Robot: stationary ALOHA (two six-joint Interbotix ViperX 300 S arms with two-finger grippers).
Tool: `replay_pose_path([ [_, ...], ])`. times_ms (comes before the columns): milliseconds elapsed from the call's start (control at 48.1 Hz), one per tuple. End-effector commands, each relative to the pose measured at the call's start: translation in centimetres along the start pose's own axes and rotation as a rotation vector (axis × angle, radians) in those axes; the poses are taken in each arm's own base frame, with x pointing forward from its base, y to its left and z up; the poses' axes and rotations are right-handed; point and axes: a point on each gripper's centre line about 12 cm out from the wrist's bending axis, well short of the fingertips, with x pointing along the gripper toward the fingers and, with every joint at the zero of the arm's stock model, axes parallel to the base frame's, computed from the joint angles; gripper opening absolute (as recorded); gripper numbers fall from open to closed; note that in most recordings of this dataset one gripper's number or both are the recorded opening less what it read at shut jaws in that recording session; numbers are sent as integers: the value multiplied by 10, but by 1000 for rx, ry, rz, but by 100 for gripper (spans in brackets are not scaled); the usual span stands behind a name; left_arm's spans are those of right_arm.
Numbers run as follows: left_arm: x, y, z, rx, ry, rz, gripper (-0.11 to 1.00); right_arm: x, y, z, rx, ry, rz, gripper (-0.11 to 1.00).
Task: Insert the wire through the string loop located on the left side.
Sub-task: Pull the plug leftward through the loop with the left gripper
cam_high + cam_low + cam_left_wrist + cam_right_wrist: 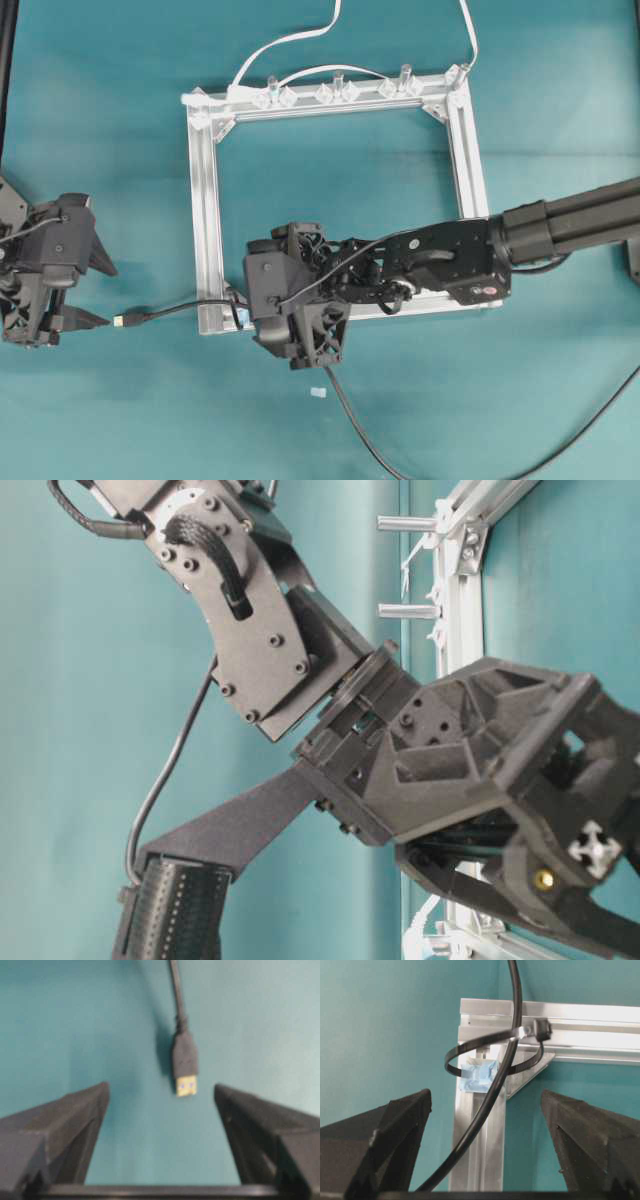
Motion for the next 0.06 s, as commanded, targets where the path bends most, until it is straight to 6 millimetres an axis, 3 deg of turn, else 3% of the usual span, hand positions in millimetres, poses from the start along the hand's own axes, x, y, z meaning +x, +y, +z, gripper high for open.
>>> replay_pose_path([
  [0,-1,-3,6,15,-15,-7,82,-7,3,12,-7,-37,5,89],
  [42,-2,-3,6,15,-17,-7,83,-7,3,12,-4,-37,5,89],
])
